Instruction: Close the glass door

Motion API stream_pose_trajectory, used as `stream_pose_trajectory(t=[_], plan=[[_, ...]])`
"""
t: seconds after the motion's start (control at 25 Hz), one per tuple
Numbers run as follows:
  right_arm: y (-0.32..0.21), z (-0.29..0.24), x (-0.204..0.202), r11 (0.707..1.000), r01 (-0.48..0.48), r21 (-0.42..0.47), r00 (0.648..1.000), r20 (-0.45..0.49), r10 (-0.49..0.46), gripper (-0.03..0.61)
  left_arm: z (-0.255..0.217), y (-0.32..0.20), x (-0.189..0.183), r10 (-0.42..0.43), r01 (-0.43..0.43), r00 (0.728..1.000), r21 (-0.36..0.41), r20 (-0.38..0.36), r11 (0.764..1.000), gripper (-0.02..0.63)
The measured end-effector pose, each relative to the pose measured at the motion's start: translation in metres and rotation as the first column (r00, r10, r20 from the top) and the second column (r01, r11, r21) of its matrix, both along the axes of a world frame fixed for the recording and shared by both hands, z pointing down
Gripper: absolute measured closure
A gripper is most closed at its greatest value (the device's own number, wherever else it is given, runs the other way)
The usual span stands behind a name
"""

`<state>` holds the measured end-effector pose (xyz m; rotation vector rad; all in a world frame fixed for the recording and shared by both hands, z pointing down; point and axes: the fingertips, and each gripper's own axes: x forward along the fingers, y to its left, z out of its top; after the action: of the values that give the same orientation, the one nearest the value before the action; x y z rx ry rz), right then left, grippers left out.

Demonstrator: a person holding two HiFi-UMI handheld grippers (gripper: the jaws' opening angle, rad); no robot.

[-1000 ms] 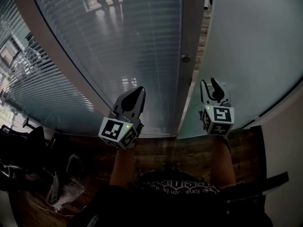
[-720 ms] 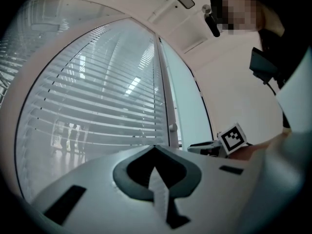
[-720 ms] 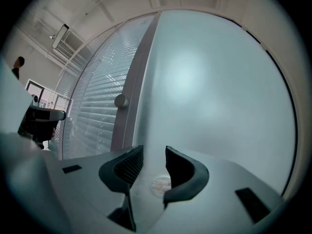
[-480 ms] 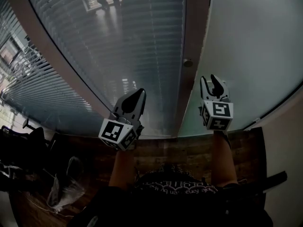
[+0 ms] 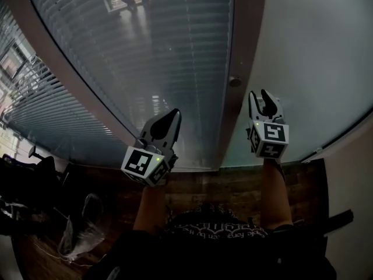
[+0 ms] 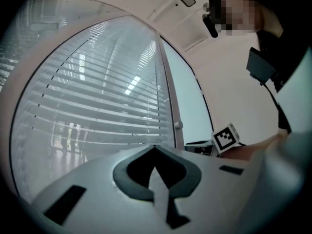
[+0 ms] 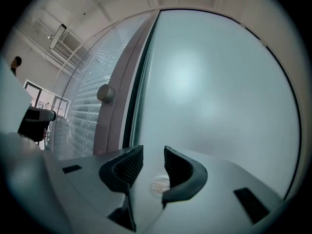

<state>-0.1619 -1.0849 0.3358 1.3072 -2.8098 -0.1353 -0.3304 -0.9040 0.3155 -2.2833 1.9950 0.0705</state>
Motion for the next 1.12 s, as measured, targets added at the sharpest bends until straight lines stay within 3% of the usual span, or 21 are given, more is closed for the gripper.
stream_pose_trajectory(t=[0.68,1.12], plan=[[0.006,0.004,-0.001,1.0,0.025,-0.012,1.0,-0.018,-0.025,0.446,0.005,-0.007,0.006,0.038,-0.038,0.999,0.004,-0.006,0.999,0.612],[0.054,-0.032,0.015,0.998,0.052,0.032,0.999,0.001,-0.052,0.446,-0.016,-0.006,0.019,0.031,-0.031,1.0,0.0,-0.003,1.0,0.612]])
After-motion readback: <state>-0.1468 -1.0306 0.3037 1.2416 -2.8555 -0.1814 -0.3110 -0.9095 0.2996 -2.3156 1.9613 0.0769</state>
